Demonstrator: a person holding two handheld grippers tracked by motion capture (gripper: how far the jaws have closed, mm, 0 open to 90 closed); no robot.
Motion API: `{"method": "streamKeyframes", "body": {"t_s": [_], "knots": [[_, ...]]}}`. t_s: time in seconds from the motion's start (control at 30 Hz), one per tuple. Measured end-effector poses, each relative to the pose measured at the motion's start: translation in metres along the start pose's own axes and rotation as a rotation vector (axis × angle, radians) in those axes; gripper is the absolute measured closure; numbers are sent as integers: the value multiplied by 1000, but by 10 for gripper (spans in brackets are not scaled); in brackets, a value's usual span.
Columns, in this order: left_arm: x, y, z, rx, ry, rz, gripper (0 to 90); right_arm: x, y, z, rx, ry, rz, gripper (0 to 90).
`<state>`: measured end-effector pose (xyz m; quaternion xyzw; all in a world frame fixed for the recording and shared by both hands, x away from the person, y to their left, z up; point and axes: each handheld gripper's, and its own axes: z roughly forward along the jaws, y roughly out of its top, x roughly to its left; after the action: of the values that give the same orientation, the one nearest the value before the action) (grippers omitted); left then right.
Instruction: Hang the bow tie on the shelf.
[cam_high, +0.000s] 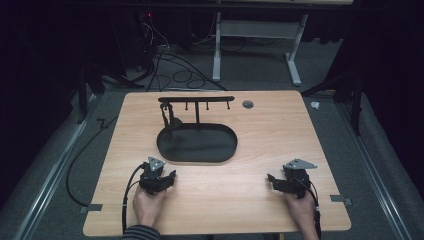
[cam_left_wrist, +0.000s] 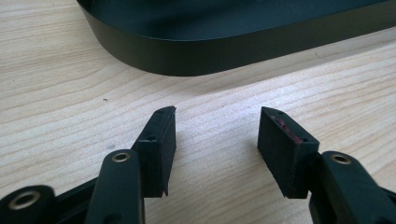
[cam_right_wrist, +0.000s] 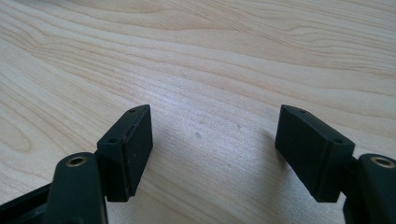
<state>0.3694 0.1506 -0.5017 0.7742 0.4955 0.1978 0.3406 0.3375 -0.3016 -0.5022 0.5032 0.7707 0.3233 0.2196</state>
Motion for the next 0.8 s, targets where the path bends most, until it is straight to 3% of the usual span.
{"method": "streamKeyframes", "body": {"t_s": [0.37, 0.47, 0.8], "knots": [[-2, -1, 2, -16, 12, 12, 449, 0, 0, 0, 1, 0, 1, 288], [-2, -4, 3, -43, 16, 8, 434, 0, 0, 0, 0, 0, 0, 289], [-3, -5, 3, -35, 21, 3, 379, 0, 0, 0, 0, -1, 2, 289]]}}
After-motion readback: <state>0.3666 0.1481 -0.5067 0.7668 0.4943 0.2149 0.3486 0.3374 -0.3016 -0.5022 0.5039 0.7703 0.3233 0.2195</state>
